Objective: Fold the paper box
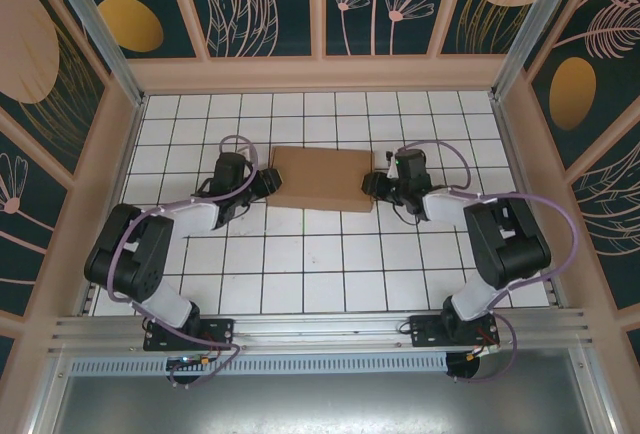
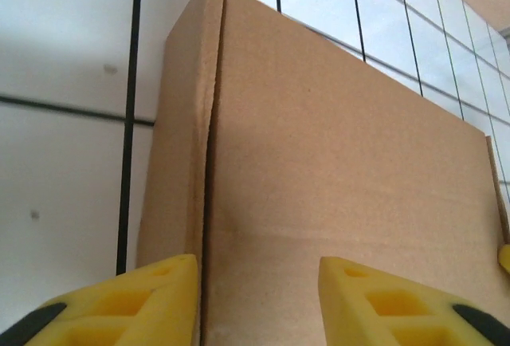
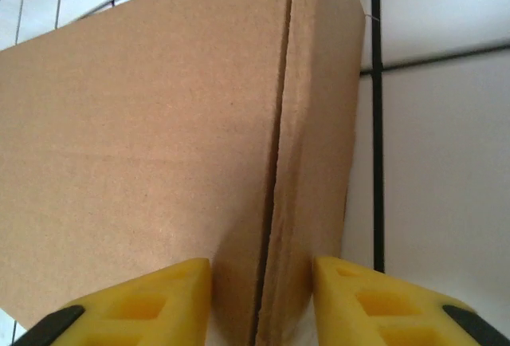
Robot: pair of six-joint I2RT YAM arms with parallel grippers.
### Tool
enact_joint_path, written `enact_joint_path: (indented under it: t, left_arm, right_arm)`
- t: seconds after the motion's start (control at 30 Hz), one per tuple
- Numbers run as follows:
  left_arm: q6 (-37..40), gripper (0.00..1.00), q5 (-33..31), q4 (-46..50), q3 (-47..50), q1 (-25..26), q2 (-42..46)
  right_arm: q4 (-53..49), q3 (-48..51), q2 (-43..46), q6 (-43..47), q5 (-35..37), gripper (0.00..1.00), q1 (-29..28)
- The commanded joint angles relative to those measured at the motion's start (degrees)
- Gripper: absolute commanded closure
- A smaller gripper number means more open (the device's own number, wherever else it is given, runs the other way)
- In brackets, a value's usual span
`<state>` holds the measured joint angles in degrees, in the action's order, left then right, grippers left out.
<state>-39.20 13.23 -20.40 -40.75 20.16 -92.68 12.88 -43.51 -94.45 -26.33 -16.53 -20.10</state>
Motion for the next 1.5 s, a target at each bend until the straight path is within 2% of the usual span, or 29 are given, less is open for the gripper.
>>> enact_joint_path:
  t: [0.0,0.13,0.33,0.93,1.2,1.33,1.47]
  left_arm:
    - [-0.13,0.63,2.31,0.28,-2.38,-0.29,-4.25]
    - [-0.18,0.76,2.76,1.19,-5.63,-1.33,-7.91]
    - [0.15,0.73,3.6,2.12,-8.28,-2.1,-10.12]
    - [-2.31,0.75,4.9,-2.78,-1.53,-2.0,-7.74]
    - [-1.98,0.7,4.94,-2.4,-1.53,-1.95,-6.56]
    - [-2.08,0.61,2.5,-2.52,-1.11,-1.93,-3.81]
    - [-1.11,0.49,0.85,-0.69,-2.84,-1.97,-2.09]
  right_arm:
    - [-4.71,-5.3,-4.46,-0.21,-0.14,0.66,0.66]
    - [-8.3,-12.47,-9.85,0.65,-0.03,0.68,1.48]
    - [-11.61,-18.77,-14.42,1.45,-0.23,0.68,2.12]
    - [-7.62,-10.35,-9.46,-1.17,-1.04,0.68,1.59]
    - [-6.97,-7.98,-7.08,-0.98,0.58,0.67,1.66]
    - [-9.4,-11.17,-7.85,0.52,0.36,0.63,2.16]
    - [-10.63,-13.44,-6.98,1.18,0.45,0.53,2.39]
